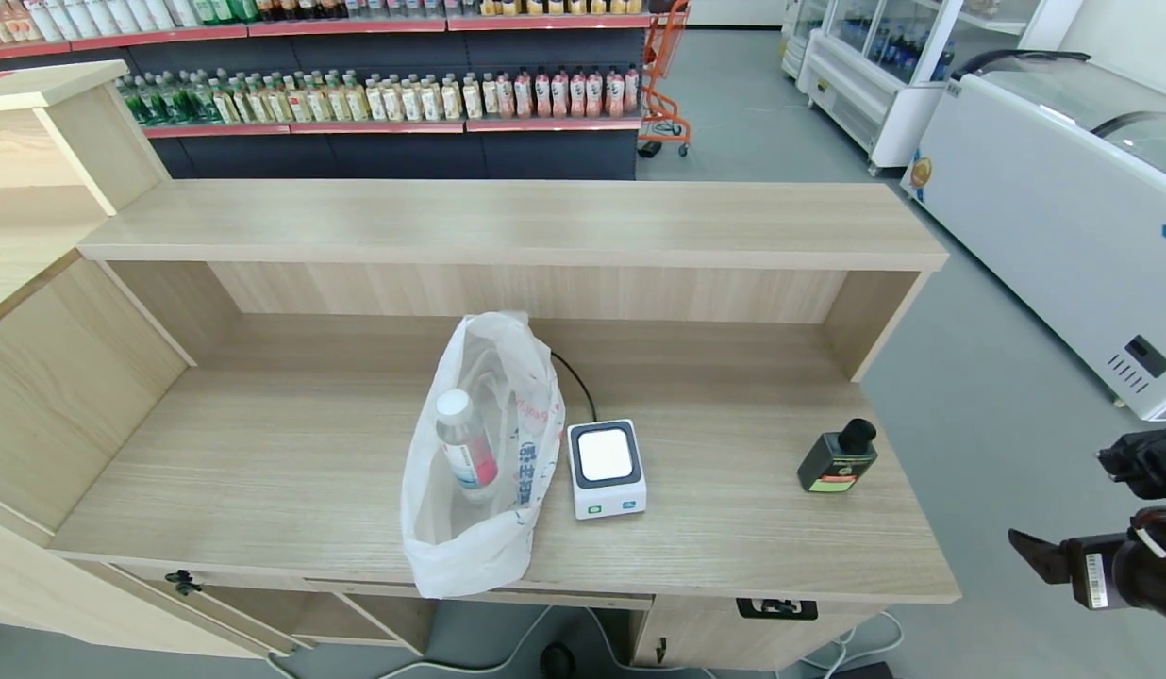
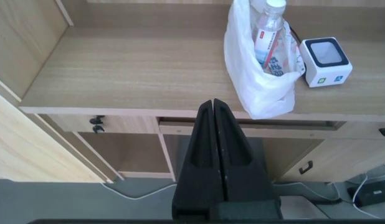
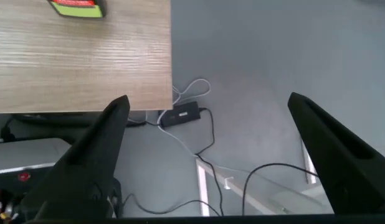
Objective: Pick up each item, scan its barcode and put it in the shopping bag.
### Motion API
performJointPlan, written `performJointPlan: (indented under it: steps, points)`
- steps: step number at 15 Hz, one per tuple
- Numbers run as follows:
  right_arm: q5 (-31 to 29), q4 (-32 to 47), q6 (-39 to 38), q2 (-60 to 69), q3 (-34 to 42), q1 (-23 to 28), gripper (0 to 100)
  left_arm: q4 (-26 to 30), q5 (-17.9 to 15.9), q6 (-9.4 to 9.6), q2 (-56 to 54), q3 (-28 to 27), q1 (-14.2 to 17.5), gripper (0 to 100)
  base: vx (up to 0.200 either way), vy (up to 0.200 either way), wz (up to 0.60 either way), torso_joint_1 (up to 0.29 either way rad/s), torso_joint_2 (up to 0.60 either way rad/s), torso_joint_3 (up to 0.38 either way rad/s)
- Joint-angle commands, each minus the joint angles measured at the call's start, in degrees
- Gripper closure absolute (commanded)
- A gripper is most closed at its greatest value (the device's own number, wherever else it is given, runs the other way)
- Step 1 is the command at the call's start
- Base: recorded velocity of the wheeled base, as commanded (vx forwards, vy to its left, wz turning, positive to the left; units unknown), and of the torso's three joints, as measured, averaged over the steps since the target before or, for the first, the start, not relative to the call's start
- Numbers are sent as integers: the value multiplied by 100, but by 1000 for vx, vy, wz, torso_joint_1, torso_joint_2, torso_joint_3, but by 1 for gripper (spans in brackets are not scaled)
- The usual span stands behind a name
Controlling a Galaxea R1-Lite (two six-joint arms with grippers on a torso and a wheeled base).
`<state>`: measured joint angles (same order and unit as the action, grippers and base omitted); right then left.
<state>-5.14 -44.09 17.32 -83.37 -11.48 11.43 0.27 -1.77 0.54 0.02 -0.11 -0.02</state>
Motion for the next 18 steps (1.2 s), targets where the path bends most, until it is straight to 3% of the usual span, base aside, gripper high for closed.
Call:
performJointPlan:
  steps: [1, 5, 18]
  points:
    - [-136, -29, 342, -935, -451, 78, 0, 0, 1, -1, 6, 2, 2, 100, 0, 0, 0, 0, 0, 0]
    - [-83, -961, 817, -2139, -1102, -142, 0, 0, 1, -1, -2, -7, 2, 100, 0, 0, 0, 0, 0, 0]
    - [260, -1040, 852, -3511, -2358, -968, 0, 0, 1, -1, 6, 2, 2, 100, 0, 0, 0, 0, 0, 0]
